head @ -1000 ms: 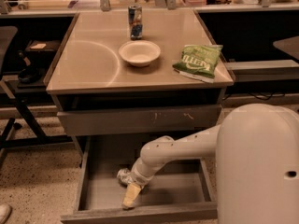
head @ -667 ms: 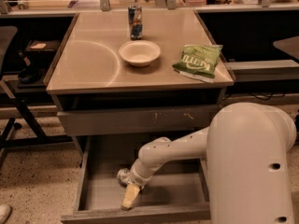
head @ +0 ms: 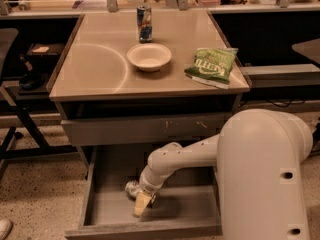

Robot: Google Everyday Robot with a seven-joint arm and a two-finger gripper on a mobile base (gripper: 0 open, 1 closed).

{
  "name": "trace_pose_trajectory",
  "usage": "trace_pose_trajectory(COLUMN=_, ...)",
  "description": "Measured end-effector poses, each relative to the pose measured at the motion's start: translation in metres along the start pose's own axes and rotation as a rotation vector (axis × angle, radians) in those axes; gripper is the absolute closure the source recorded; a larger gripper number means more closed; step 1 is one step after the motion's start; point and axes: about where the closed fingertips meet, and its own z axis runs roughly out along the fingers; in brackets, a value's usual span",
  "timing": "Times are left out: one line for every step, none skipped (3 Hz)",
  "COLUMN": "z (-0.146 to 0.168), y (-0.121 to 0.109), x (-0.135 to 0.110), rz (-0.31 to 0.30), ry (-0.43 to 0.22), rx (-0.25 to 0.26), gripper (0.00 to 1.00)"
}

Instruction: Pick redbull can from middle drawer and place on counter

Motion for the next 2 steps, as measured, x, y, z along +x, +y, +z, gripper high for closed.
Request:
trace_pose_trajectory(z=0.0108, y=0.0039, x=0.0069, rz=0.023, ry=-0.001, rx=-0.002, gripper=0.0)
trace_pose_trajectory(z=0.016, y=0.0069, x=0.0085, rz=0.027, ry=0.001, rx=0.005, gripper=0.0)
